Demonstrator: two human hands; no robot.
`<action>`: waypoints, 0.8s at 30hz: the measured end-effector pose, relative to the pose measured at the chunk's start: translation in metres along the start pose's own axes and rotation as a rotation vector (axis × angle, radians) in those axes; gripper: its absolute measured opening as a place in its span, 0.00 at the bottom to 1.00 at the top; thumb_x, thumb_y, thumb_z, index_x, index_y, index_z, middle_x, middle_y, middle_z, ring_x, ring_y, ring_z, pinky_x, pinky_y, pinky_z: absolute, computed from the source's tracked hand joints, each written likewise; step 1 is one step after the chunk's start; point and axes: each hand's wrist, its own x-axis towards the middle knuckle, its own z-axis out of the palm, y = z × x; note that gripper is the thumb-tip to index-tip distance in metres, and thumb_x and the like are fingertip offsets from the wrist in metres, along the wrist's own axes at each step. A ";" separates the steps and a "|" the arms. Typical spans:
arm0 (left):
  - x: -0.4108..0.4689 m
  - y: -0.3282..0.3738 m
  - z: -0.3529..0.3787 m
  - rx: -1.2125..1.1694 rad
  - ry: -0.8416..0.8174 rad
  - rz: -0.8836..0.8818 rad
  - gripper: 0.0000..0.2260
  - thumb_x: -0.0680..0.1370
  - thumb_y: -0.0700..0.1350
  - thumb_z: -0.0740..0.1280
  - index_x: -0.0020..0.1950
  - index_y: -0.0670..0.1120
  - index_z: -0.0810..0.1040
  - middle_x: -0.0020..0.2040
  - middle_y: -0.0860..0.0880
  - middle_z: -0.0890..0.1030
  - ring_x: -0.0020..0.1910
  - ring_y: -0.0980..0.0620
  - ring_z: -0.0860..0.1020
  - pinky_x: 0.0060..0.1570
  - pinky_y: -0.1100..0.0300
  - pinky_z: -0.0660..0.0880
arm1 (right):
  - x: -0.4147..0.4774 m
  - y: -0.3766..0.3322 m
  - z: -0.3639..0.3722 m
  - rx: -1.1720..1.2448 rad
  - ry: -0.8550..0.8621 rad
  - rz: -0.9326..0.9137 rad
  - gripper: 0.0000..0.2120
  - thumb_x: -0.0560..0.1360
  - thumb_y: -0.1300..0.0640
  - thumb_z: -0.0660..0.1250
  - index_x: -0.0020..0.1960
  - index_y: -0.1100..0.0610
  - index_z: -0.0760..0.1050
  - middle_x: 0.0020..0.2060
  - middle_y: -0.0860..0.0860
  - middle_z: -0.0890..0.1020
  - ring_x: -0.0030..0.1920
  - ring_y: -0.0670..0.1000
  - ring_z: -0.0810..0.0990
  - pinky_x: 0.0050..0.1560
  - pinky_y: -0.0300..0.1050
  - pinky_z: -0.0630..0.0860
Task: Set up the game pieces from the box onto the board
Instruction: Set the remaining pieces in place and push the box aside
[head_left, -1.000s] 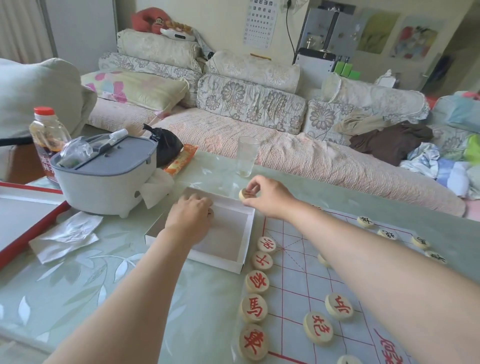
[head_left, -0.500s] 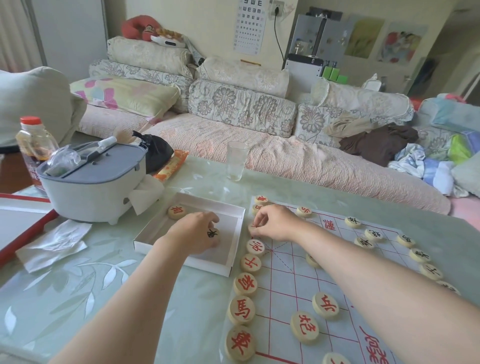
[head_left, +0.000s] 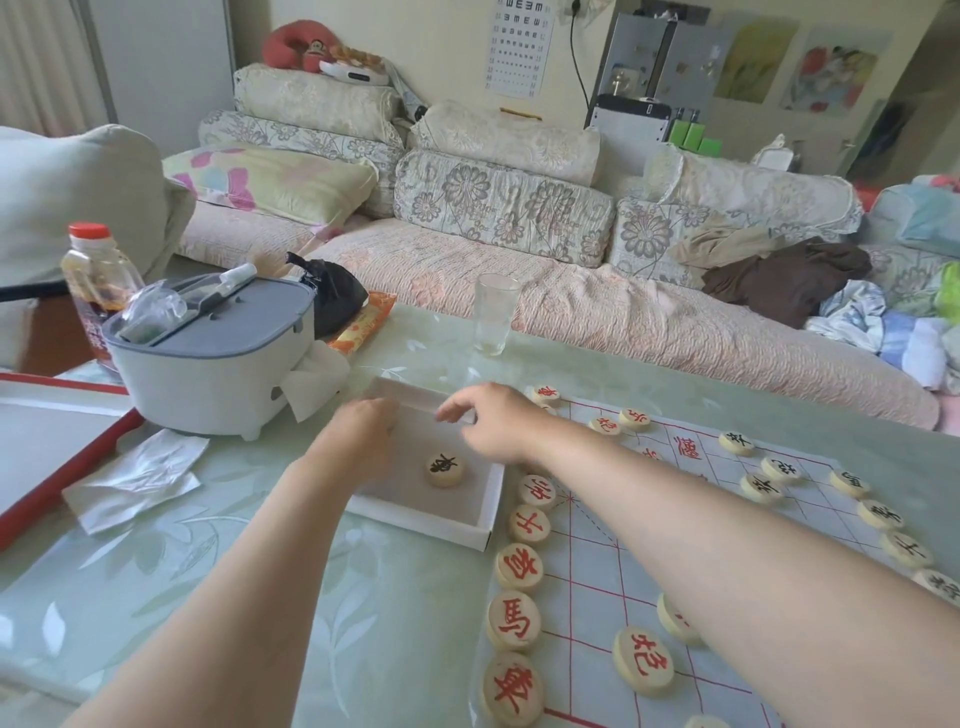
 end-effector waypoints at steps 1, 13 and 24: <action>0.000 -0.001 0.003 0.035 -0.050 0.003 0.22 0.77 0.35 0.57 0.71 0.46 0.70 0.69 0.45 0.70 0.66 0.45 0.69 0.62 0.55 0.69 | 0.001 -0.005 0.003 -0.017 -0.063 -0.015 0.23 0.74 0.64 0.60 0.63 0.44 0.79 0.56 0.42 0.79 0.51 0.44 0.76 0.49 0.34 0.69; 0.003 -0.004 -0.001 -0.210 0.046 0.040 0.24 0.74 0.36 0.65 0.70 0.47 0.71 0.63 0.46 0.75 0.58 0.49 0.73 0.57 0.58 0.71 | 0.000 -0.001 0.016 -0.151 -0.157 -0.020 0.18 0.71 0.54 0.69 0.59 0.38 0.81 0.58 0.40 0.79 0.58 0.44 0.77 0.59 0.39 0.74; 0.002 0.003 0.012 0.008 -0.006 0.084 0.17 0.75 0.51 0.69 0.63 0.48 0.77 0.60 0.46 0.79 0.58 0.44 0.75 0.53 0.58 0.72 | -0.009 0.010 0.017 -0.201 -0.096 -0.068 0.20 0.72 0.49 0.70 0.64 0.41 0.78 0.57 0.43 0.78 0.56 0.46 0.77 0.52 0.38 0.71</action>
